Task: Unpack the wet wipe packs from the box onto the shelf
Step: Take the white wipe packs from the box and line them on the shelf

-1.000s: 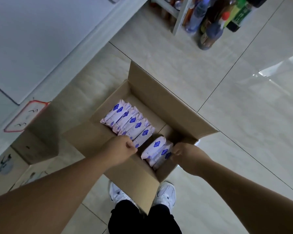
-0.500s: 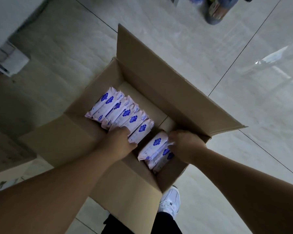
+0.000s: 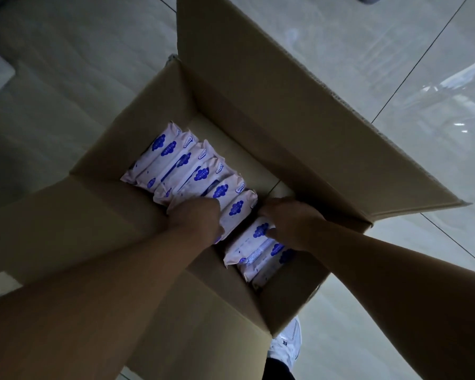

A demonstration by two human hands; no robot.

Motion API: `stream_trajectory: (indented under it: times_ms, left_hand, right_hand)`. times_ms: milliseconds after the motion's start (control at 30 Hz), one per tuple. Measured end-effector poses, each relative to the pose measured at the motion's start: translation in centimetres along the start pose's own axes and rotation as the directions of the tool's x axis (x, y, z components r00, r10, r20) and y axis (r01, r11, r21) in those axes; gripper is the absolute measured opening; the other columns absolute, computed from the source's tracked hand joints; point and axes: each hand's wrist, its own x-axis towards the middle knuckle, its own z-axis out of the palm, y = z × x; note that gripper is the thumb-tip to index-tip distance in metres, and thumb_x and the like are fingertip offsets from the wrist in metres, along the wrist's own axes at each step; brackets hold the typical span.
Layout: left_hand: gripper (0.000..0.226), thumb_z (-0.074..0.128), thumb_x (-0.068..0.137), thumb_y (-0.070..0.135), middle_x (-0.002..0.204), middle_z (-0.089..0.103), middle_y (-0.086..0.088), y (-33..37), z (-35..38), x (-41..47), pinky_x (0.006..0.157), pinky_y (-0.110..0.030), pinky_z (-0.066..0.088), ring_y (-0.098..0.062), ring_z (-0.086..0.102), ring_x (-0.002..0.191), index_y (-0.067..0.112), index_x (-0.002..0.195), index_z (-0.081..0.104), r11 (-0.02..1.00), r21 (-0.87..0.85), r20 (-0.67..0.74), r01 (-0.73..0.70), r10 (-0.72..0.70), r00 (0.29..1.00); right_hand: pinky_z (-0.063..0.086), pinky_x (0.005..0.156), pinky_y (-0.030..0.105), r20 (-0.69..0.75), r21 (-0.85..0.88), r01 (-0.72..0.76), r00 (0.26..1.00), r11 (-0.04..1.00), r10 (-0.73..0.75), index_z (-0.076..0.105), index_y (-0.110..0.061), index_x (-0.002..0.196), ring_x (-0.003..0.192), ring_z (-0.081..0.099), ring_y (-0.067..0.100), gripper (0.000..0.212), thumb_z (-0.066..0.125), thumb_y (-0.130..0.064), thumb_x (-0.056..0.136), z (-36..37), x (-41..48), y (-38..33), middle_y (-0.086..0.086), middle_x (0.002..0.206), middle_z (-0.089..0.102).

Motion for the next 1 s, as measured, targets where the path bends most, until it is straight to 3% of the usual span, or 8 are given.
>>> stream_trajectory:
  times_ms: [233,333,467,567,667,767,900,1000]
  left_hand:
    - [0.031,0.068,0.092,0.031,0.116,0.065,-0.006,0.0,0.6,2.0,0.090,-0.039,0.053,-0.024,0.064,0.106,0.016,0.119,0.061,0.979,0.197,0.007,0.050,-0.053,0.999]
    - [0.032,0.067,0.092,0.033,0.117,0.064,-0.009,-0.8,0.0,2.6,0.088,-0.036,0.051,-0.026,0.063,0.109,0.012,0.116,0.062,0.989,0.095,0.044,0.112,-0.116,0.992]
    - [0.014,0.066,0.093,0.031,0.097,0.066,-0.005,-1.5,-1.0,1.0,0.080,-0.034,0.051,-0.023,0.063,0.093,0.018,0.094,0.061,0.995,-0.083,-0.050,-0.060,0.056,0.997]
    - [0.026,0.070,0.092,0.027,0.085,0.062,-0.001,-1.2,-2.3,-1.2,0.079,-0.038,0.052,-0.018,0.060,0.082,0.019,0.076,0.051,0.938,-0.300,-0.054,-0.172,0.164,0.985]
    - [0.031,0.069,0.092,0.022,0.072,0.055,0.001,-1.3,-4.1,-3.2,0.070,-0.037,0.046,-0.014,0.052,0.068,0.020,0.071,0.046,0.854,-0.474,-0.109,-0.216,0.186,0.976]
    - [0.035,0.063,0.096,0.020,0.068,0.049,0.002,-1.1,-7.4,-5.7,0.067,-0.036,0.041,-0.014,0.044,0.065,0.023,0.071,0.039,0.832,-0.514,-0.172,-0.208,0.138,0.975]
    - [0.023,0.057,0.098,0.014,0.059,0.042,0.003,-0.7,-13.7,-10.2,0.061,-0.034,0.034,-0.009,0.035,0.055,0.014,0.082,0.042,0.793,-0.571,-0.195,-0.211,0.119,0.974]
    - [0.027,0.055,0.099,0.014,0.049,0.050,0.009,-0.1,-19.1,-14.1,0.056,-0.032,0.031,-0.006,0.038,0.047,0.021,0.079,0.039,0.789,-0.552,-0.238,-0.270,0.162,0.958]
  right_hand:
    - [0.052,0.089,0.036,-0.028,-0.062,-0.057,0.998,0.996,0.055,0.065,-0.025,0.118,0.106,0.063,0.022,0.022,0.052,-0.028,0.101,0.3,1.2,-0.3,0.001,0.116,0.066]
    - [0.051,0.089,0.035,0.009,0.004,-0.054,0.999,0.999,0.053,0.065,-0.026,0.112,0.103,0.062,0.022,0.016,0.054,-0.025,0.100,0.3,1.1,-0.3,-0.001,0.110,0.065]
    - [0.045,0.076,0.030,0.003,0.124,0.034,0.999,0.992,-0.034,0.056,-0.023,0.096,0.088,0.057,0.018,0.002,0.057,-0.024,0.098,-0.3,0.0,-0.3,-0.004,0.090,0.057]
    - [0.040,0.074,0.028,-0.013,0.213,0.066,0.998,0.975,-0.065,0.056,-0.020,0.097,0.084,0.054,0.016,0.007,0.055,-0.026,0.101,-1.6,-1.9,-0.2,-0.005,0.089,0.053]
    - [0.042,0.069,0.029,-0.034,0.330,0.036,0.999,0.943,-0.026,0.058,-0.016,0.089,0.078,0.057,0.016,0.014,0.057,-0.026,0.099,-3.2,-4.4,-0.3,-0.005,0.079,0.055]
    - [0.036,0.057,0.015,-0.037,0.422,-0.006,0.999,0.906,0.024,0.053,-0.022,0.073,0.064,0.049,0.005,0.025,0.060,-0.020,0.096,-5.7,-7.4,-0.8,-0.006,0.067,0.050]
    - [0.036,0.056,0.023,-0.049,0.461,-0.040,0.996,0.887,0.071,0.058,-0.013,0.084,0.073,0.051,0.016,0.014,0.060,-0.022,0.095,-9.8,-12.4,-2.1,-0.003,0.075,0.056]
    - [0.037,0.059,0.019,-0.107,0.528,0.000,0.992,0.849,0.066,0.059,-0.019,0.081,0.073,0.053,0.011,0.015,0.057,-0.018,0.096,-13.6,-16.7,-3.5,-0.007,0.078,0.058]
